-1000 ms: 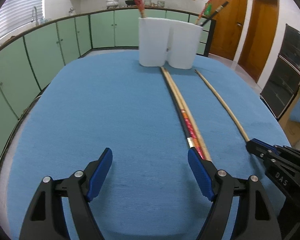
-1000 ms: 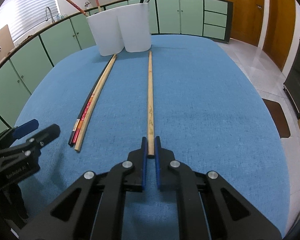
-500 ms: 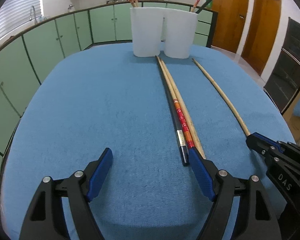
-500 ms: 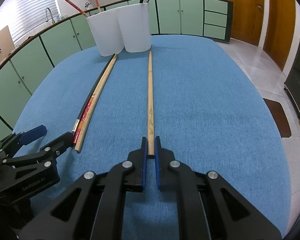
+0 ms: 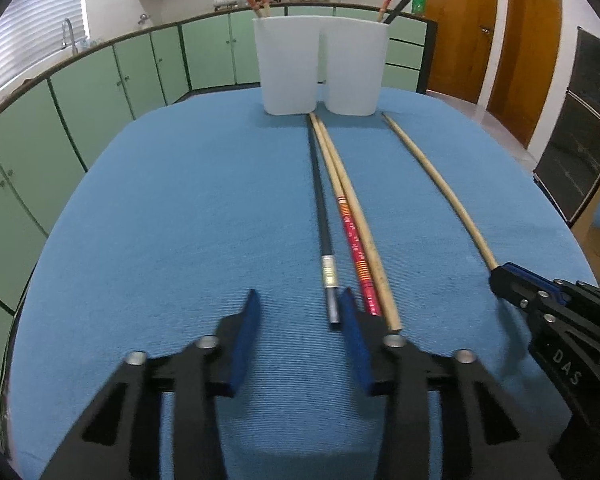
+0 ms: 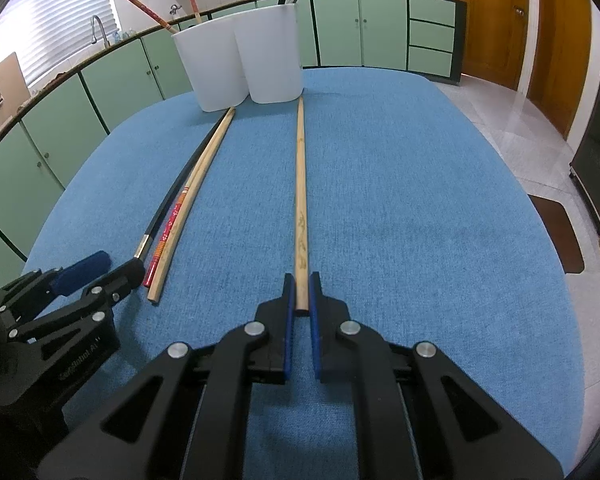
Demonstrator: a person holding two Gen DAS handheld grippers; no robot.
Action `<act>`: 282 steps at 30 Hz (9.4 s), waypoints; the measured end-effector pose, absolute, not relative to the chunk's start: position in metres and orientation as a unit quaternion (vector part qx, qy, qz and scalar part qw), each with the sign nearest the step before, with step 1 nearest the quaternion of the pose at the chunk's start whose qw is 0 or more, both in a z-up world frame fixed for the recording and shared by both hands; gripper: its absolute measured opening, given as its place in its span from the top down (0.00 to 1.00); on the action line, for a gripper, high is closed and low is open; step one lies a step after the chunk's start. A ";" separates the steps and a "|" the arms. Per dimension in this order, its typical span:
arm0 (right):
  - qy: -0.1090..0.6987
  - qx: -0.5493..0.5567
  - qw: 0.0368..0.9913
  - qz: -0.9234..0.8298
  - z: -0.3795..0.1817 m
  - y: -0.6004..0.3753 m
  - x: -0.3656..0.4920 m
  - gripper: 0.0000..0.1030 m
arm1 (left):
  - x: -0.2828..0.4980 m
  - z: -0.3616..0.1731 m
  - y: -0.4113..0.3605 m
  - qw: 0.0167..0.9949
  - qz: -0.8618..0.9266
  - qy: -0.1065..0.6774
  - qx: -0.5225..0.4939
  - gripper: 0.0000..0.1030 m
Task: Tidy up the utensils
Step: 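Grasp the black chopstick with the left tool, then lift the black and plain chopsticks into the white holder with both tools, then open both tools and pull them back from the holder, then grasp the remaining plain wooden chopstick with the right tool, then grasp the last red-patterned chopstick with the left tool, then lift both last chopsticks and insert them into the white holder with both tools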
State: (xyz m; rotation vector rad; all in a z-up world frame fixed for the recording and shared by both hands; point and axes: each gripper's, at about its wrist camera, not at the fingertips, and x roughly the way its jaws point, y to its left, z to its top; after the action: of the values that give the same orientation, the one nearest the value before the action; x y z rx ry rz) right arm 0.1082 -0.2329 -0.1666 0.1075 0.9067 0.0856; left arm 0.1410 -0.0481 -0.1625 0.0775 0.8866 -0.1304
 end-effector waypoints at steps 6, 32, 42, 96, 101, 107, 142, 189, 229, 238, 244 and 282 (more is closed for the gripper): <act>0.436 0.055 0.897 0.043 -0.167 -0.234 0.107 0.94 | 0.139 -0.162 -0.052 0.901 -0.076 0.425 0.041 0.94; 0.382 0.047 0.922 0.045 -0.127 -0.239 0.092 0.94 | 0.116 -0.109 -0.029 0.924 -0.080 0.373 0.013 0.94; 0.335 0.061 0.939 0.050 -0.082 -0.252 0.092 0.94 | 0.116 -0.055 -0.019 0.948 -0.087 0.306 0.013 0.94; 0.249 0.008 0.962 0.112 0.091 -0.246 0.313 0.94 | 0.324 0.060 -0.052 0.983 -0.117 0.143 -0.009 0.94; 0.266 0.010 0.958 0.104 0.070 -0.245 0.313 0.88 | 0.327 0.041 -0.042 0.978 -0.113 0.172 -0.014 0.91; 0.244 0.005 0.966 0.082 0.069 -0.255 0.285 0.58 | 0.303 0.047 -0.030 0.982 -0.104 0.160 -0.009 0.62; 0.394 0.051 0.916 0.060 -0.136 -0.213 0.097 0.05 | 0.145 -0.130 0.019 0.934 -0.051 0.353 0.005 0.15; 0.436 0.026 0.893 0.106 -0.158 -0.182 0.102 0.79 | 0.147 -0.154 0.033 0.917 -0.033 0.398 0.005 0.15; 0.432 0.054 0.898 0.054 -0.162 -0.247 0.092 0.93 | 0.141 -0.160 -0.035 0.905 -0.087 0.417 0.007 0.24; 0.437 0.061 0.896 0.058 -0.166 -0.248 0.094 0.92 | 0.143 -0.167 -0.053 0.898 -0.073 0.432 0.030 0.52; 0.437 0.047 0.896 0.056 -0.163 -0.245 0.093 0.92 | 0.143 -0.166 -0.053 0.900 -0.065 0.430 0.022 0.65; 0.323 0.039 0.942 0.077 -0.061 -0.256 0.076 0.94 | 0.112 -0.042 -0.032 0.956 -0.086 0.281 0.009 0.94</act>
State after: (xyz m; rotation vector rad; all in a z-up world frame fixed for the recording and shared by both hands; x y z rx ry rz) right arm 0.0765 -0.2564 -0.0613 0.0802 0.6594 0.1572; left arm 0.1125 -0.0323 -0.0420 0.0183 0.5713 -0.1741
